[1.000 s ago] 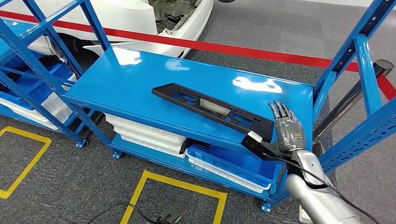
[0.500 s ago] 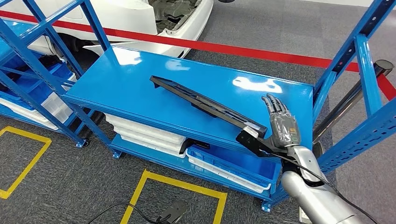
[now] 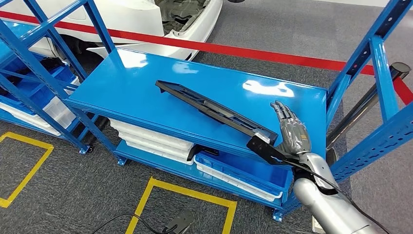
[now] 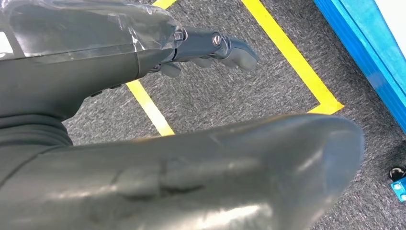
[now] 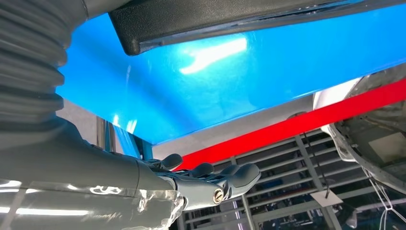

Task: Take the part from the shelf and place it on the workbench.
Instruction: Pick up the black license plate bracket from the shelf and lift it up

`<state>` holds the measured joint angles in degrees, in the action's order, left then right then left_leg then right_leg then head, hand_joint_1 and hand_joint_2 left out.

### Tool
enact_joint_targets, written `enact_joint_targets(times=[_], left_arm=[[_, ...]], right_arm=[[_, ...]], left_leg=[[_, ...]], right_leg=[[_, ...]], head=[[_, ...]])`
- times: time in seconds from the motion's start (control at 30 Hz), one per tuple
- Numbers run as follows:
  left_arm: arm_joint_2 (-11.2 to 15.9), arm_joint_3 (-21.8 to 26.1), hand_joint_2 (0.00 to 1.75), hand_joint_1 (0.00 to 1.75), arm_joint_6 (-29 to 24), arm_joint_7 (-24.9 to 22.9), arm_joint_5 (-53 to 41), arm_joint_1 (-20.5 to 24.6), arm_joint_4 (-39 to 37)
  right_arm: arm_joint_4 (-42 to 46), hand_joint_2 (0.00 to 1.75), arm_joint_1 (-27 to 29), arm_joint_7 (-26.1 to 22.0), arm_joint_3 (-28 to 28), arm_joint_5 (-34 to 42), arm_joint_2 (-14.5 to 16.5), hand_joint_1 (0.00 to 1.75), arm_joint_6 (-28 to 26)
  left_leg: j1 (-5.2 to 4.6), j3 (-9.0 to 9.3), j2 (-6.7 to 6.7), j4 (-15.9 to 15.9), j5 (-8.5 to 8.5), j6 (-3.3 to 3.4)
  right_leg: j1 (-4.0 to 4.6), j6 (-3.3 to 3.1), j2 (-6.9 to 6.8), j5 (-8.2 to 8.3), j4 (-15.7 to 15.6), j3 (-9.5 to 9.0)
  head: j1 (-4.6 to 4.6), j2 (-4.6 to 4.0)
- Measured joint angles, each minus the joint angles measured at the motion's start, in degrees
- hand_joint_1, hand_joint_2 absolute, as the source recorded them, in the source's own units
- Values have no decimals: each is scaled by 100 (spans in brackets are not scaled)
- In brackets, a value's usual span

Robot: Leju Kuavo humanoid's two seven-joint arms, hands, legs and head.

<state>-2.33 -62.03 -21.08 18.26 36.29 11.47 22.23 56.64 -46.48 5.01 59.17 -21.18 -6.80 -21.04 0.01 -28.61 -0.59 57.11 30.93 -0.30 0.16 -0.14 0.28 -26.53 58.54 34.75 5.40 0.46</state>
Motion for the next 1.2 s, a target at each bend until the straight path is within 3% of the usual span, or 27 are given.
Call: enact_joint_targets(times=[0.4,0.47,0.5,0.6,0.63,0.67,1.2], left_arm=[[1,0,0,0,3,-84,20,10,1],[1,0,0,0,7,-88,14,13,1],[0,0,0,0,8,-89,12,14,1],[1,-1,0,0,13,-89,4,14,0],[1,-1,0,0,15,-89,2,15,0],[1,-2,0,0,18,-89,1,15,0],[1,-31,0,0,70,-99,-27,16,0]], right_arm=[[-208,175,58,-26,2,209,-8,0,68],[-237,175,62,-19,2,241,-20,13,82],[-251,175,66,-16,2,252,-27,36,86],[-287,175,76,4,2,260,-44,143,82],[-297,175,78,12,2,261,-50,164,79],[-308,175,81,16,2,262,-58,175,75],[-347,175,43,126,0,228,-313,175,-51]], left_leg=[[0,0,0,1,0,0],[-1,0,0,1,0,0],[-1,0,0,1,0,0],[-1,0,0,1,0,0],[-1,0,0,1,0,0],[-1,0,0,1,0,0],[-1,5,0,1,0,0]], right_leg=[[0,0,0,0,0,1],[0,0,0,0,-1,1],[0,0,0,0,-1,1],[0,0,0,0,-1,1],[0,0,0,0,-1,1],[0,0,0,0,-1,1],[0,0,0,0,-3,-3]], head=[[0,0],[0,0],[0,0],[0,0],[0,0],[0,0],[0,0]])
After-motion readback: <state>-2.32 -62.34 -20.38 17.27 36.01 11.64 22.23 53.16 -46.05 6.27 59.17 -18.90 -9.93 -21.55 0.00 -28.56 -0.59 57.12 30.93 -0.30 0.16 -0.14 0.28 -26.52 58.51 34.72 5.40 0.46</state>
